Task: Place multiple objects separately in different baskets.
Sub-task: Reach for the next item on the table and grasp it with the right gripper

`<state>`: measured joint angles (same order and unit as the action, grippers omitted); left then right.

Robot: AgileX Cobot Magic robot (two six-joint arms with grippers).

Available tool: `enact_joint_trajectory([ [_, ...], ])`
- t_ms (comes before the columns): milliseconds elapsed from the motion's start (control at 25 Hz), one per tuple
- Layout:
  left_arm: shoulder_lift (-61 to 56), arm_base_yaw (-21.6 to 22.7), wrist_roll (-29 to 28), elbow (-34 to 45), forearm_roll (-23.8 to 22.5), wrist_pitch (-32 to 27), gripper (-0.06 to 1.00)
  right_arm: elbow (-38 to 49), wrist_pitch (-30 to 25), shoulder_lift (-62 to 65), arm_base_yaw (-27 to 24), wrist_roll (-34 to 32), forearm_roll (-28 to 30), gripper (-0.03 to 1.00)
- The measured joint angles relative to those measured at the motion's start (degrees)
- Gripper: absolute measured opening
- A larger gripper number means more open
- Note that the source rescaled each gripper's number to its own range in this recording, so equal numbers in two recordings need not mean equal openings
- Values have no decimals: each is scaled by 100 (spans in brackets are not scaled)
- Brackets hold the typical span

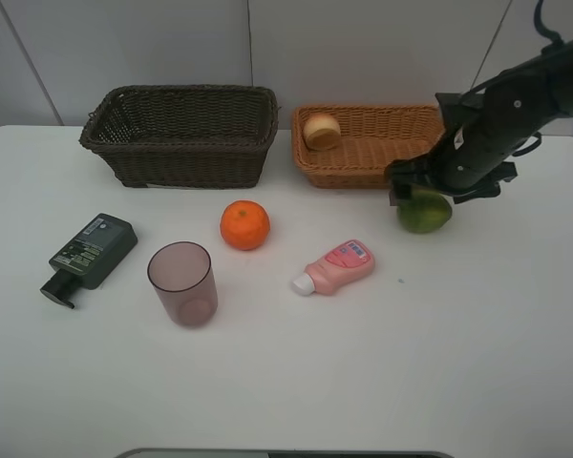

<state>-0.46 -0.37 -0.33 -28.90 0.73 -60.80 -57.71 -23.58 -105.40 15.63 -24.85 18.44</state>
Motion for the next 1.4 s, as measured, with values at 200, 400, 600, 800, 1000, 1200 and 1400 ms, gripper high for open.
enact_joint_trajectory([
  [200,0,0,0,0,0,0,100,0,219,-170,0,-5,5,100],
  [400,0,0,0,0,0,0,100,0,288,-302,0,-5,28,100],
  [600,0,0,0,0,0,0,100,0,321,-405,0,-5,153,100],
  [800,0,0,0,0,0,0,100,0,431,-431,0,-104,204,100],
  [1000,0,0,0,0,0,0,100,0,558,-431,0,-153,293,100],
  [1200,0,0,0,0,0,0,100,0,700,-531,0,-208,298,100],
  [1400,0,0,0,0,0,0,100,0,762,-675,0,-283,323,100],
])
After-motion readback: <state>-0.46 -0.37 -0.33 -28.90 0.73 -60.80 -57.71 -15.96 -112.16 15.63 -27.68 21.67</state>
